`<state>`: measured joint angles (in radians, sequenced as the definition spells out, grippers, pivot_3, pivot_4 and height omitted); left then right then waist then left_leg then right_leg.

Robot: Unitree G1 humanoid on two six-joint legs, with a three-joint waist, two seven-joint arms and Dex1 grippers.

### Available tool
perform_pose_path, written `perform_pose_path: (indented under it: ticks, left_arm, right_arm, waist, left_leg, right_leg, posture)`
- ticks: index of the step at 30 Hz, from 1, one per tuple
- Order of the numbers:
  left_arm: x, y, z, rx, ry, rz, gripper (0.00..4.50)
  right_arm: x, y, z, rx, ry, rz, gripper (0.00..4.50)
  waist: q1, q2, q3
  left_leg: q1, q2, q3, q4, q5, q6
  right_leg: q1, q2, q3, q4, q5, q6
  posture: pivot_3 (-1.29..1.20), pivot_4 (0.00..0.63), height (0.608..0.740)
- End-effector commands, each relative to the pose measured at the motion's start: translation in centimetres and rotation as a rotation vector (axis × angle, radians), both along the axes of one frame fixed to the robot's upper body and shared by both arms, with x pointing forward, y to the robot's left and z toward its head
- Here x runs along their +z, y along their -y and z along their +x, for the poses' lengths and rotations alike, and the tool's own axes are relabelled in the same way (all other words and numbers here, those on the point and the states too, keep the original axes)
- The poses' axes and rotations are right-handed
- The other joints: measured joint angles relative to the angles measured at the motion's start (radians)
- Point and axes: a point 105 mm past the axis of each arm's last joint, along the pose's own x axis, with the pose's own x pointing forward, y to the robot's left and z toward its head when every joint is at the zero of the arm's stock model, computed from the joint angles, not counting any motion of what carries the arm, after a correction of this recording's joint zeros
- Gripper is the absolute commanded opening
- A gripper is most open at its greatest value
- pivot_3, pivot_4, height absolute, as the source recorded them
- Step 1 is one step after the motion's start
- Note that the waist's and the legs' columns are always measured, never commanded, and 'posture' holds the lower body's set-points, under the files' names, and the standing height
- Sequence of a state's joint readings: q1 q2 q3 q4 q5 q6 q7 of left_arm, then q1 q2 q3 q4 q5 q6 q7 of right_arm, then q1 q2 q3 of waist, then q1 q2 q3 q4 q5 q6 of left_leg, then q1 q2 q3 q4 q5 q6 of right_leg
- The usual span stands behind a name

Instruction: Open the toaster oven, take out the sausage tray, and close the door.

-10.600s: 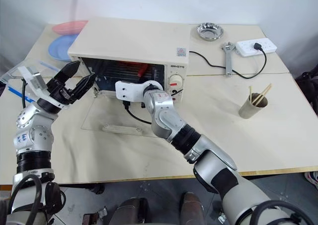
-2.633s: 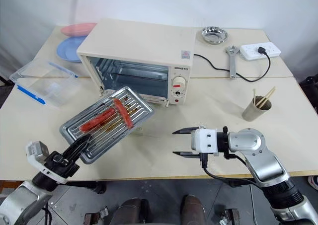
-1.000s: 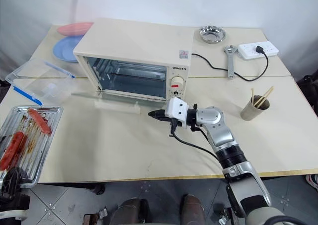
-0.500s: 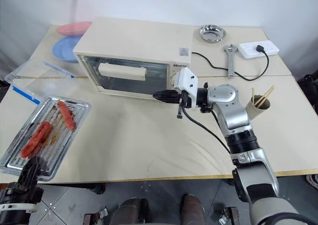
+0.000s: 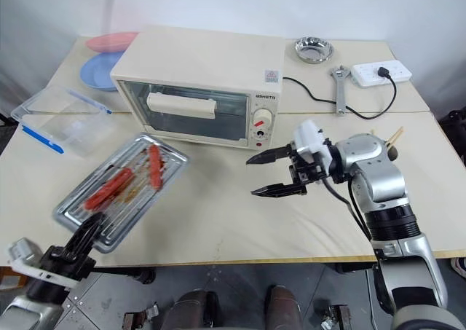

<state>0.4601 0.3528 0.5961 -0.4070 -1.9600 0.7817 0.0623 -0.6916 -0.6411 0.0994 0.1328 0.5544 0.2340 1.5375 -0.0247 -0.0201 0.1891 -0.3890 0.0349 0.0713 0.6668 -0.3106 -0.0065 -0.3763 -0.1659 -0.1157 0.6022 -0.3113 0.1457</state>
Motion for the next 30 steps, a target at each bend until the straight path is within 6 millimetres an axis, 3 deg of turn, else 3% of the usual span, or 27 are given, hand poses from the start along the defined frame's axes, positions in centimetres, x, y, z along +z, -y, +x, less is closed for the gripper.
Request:
perform_pose_path:
  ticks: [1, 10, 19, 24, 30]
  left_arm:
    - [0.3, 0.9, 0.9, -0.117, 0.013, 0.016, 0.00]
    - [0.4, 3.4, 4.6, -0.455, -0.019, 0.047, 0.00]
    - [0.6, 6.5, 8.2, -0.716, -0.067, 0.083, 0.00]
    - [-0.5, 8.1, 10.3, -0.854, -0.123, 0.212, 0.00]
    - [-1.3, 8.5, 11.4, -0.940, -0.136, 0.306, 0.00]
  right_arm:
    - [0.1, 1.6, 0.0, 0.016, -0.029, 0.056, 4.48]
    - [-2.0, 4.7, 0.8, -0.096, -0.022, 0.059, 4.48]
    - [-1.7, 5.4, 0.6, -0.169, 0.026, 0.074, 4.48]
    - [-1.4, 6.3, 0.3, -0.232, 0.050, 0.064, 4.48]
    - [-1.3, 7.0, 0.1, -0.275, 0.066, 0.050, 4.48]
  waist:
    - [0.000, 0.000, 0.000]
    - [0.002, 0.002, 0.001]
    - [0.003, 0.002, 0.001]
    - [0.028, 0.002, 0.001]
    - [0.049, 0.004, 0.000]
  left_leg:
    - [0.000, 0.000, 0.000, 0.000, 0.000, 0.000]
    - [0.001, 0.000, 0.001, 0.000, 0.001, -0.001]
    - [0.002, -0.001, 0.008, 0.000, 0.002, -0.003]
    - [0.002, -0.001, 0.010, 0.000, 0.003, -0.003]
    - [0.002, -0.002, 0.010, 0.000, 0.004, -0.003]
  right_leg:
    - [0.000, 0.000, 0.000, 0.000, 0.000, 0.000]
    - [0.000, 0.000, 0.000, 0.003, 0.000, 0.001]
    - [-0.001, 0.000, 0.000, 0.005, 0.001, 0.001]
    - [-0.001, 0.000, 0.000, 0.005, 0.001, 0.001]
    - [-0.001, 0.000, 0.001, 0.005, 0.001, 0.002]
  posture:
    - [0.00, 0.150, 0.740]
    - [0.00, 0.150, 0.740]
    - [0.00, 0.150, 0.740]
    - [0.00, 0.150, 0.740]
    - [0.00, 0.150, 0.740]
